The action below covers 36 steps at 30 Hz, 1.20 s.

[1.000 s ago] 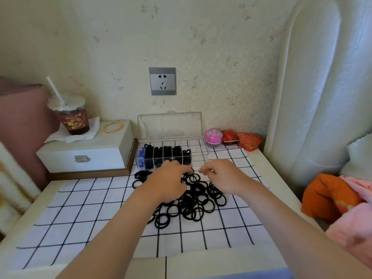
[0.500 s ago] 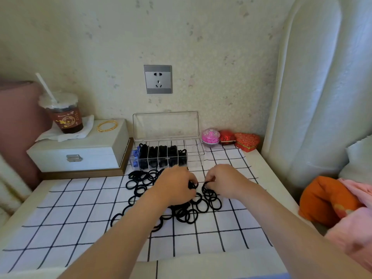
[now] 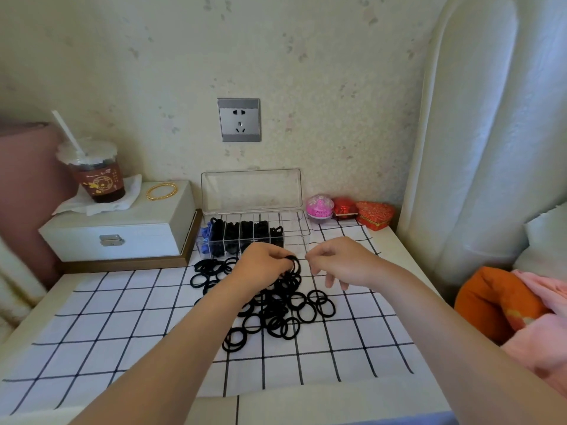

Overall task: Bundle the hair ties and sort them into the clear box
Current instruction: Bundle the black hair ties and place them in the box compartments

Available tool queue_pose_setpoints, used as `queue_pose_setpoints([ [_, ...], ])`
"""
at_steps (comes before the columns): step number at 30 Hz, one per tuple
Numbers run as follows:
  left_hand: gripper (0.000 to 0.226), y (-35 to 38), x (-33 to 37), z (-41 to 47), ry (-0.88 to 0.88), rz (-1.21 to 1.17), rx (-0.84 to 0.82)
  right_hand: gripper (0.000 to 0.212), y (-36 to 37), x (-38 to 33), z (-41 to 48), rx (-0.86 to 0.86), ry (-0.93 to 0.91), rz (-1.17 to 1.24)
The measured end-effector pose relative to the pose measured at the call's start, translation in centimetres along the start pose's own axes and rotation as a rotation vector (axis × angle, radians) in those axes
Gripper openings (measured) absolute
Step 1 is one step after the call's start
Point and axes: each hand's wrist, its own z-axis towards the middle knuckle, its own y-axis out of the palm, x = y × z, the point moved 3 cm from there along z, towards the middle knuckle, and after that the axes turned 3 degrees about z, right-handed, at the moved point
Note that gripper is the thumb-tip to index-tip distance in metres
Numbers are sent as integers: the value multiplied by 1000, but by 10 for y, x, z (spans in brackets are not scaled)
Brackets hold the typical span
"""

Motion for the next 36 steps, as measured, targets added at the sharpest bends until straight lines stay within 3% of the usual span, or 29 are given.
queue_pose_setpoints([
  [3,22,-4,1,0,2,54,-17,32,1,7,-5,-115,23,-338],
  [6,24,-4,3,-2,16,48,-41,41,9,10,-9,-177,37,-461],
  [10,21,-5,2,-4,29,58,-65,22,18,8,-4,-67,-47,-509],
  [14,20,-9,0,-2,20,30,-44,8,24,7,-1,-101,-33,-451],
  [19,19,-12,-4,4,-6,26,0,16,16,1,1,-50,-10,-246],
  [24,16,-13,-7,5,-28,20,43,13,7,-7,4,105,-73,-84],
  [30,17,-11,-7,3,-46,-36,49,16,11,-13,2,48,-6,268],
  [32,17,-9,-6,2,-64,-103,31,13,12,-18,2,42,-19,311],
  [36,17,2,-1,-3,-185,-456,-135,4,14,-21,6,150,-46,258],
])
